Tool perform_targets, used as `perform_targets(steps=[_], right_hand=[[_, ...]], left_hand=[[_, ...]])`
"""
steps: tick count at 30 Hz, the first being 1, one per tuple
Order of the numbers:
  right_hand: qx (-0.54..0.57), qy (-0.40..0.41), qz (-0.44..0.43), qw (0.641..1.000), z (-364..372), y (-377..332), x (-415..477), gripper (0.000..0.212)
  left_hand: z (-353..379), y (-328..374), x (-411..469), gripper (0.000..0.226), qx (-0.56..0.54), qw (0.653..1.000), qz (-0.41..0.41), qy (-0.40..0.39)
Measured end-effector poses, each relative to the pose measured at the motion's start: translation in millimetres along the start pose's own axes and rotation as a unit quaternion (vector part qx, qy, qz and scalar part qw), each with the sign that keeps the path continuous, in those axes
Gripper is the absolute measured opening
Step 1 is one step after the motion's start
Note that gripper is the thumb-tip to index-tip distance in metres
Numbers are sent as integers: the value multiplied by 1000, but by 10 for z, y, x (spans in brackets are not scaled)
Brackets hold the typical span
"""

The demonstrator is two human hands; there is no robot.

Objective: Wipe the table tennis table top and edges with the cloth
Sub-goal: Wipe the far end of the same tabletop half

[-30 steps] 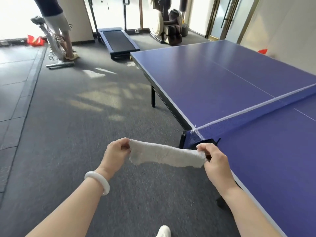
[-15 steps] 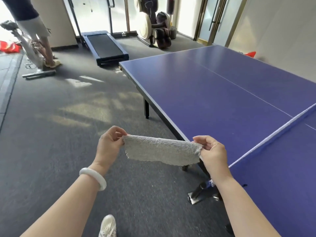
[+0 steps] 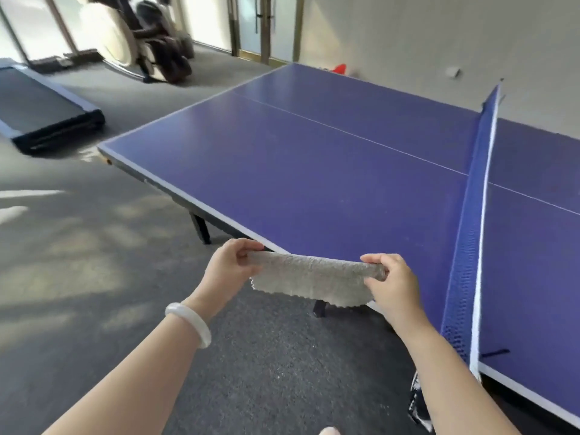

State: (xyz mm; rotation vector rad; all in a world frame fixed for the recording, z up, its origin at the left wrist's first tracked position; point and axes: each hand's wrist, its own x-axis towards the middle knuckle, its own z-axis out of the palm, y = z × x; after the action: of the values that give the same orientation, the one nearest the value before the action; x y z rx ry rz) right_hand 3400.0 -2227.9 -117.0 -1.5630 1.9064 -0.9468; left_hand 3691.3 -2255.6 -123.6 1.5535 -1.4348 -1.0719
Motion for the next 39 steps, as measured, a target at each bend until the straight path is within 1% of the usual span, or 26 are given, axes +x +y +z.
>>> perform_targets(steps=[2, 5, 9, 12, 14, 17, 20, 22, 23, 25, 27, 29, 30, 32, 35, 36, 38, 39], right_hand=[[-39, 12, 8, 999, 16, 55, 134, 38], [-99, 2, 42, 994, 0, 251, 340, 34], [-166, -6, 77, 983, -27, 552, 565, 25], [-194, -25, 113, 974, -95, 733, 637, 26], [-223, -48, 150, 962, -211, 828, 662, 25], [-202, -53, 220, 953, -435, 965, 669, 16], [-198, -13, 263, 944, -618, 1059, 771, 13], [-229, 41, 278, 932, -669, 1106, 888, 18], [-255, 70, 279, 923, -665, 1122, 940, 26], [-293, 116, 269, 910, -575, 1139, 1007, 41], [-273, 124, 285, 911, -353, 1174, 1030, 40], [-218, 108, 340, 909, -66, 1223, 1064, 39], [-190, 95, 378, 901, 69, 1254, 1108, 43], [-143, 86, 452, 876, 303, 1340, 1279, 55], [-131, 80, 548, 822, 550, 1505, 1673, 74], [-130, 89, 578, 801, 616, 1558, 1812, 80], [-119, 139, 627, 757, 727, 1656, 2045, 88], [-127, 163, 635, 744, 786, 1711, 2113, 89]], left_hand=[[116, 44, 316, 40, 77, 996, 38, -29], [332, 77, 763, 38, 164, 979, 86, -80], [703, 79, 1222, 27, 249, 955, 97, -130], [995, 73, 1452, 21, 305, 926, 116, -191], [1137, 112, 1569, 19, 342, 899, 125, -243], [1317, 194, 1743, 14, 346, 877, 96, -320], [1670, 321, 1982, 10, 319, 869, 105, -363], [2009, 372, 2119, 8, 292, 879, 112, -361], [2176, 362, 2163, 10, 278, 883, 113, -362], [2453, 252, 2226, 31, 294, 875, 124, -365], [2577, 67, 2292, 39, 350, 859, 129, -352], [2560, -123, 2391, 37, 396, 846, 140, -328], [2517, -210, 2461, 34, 414, 841, 152, -314], [2417, -338, 2638, 31, 441, 833, 178, -283], [2305, -476, 2941, 29, 453, 825, 227, -248], [2293, -512, 3032, 30, 455, 820, 246, -245], [2293, -575, 3190, 34, 460, 807, 274, -250], [2307, -616, 3252, 36, 457, 802, 291, -252]])
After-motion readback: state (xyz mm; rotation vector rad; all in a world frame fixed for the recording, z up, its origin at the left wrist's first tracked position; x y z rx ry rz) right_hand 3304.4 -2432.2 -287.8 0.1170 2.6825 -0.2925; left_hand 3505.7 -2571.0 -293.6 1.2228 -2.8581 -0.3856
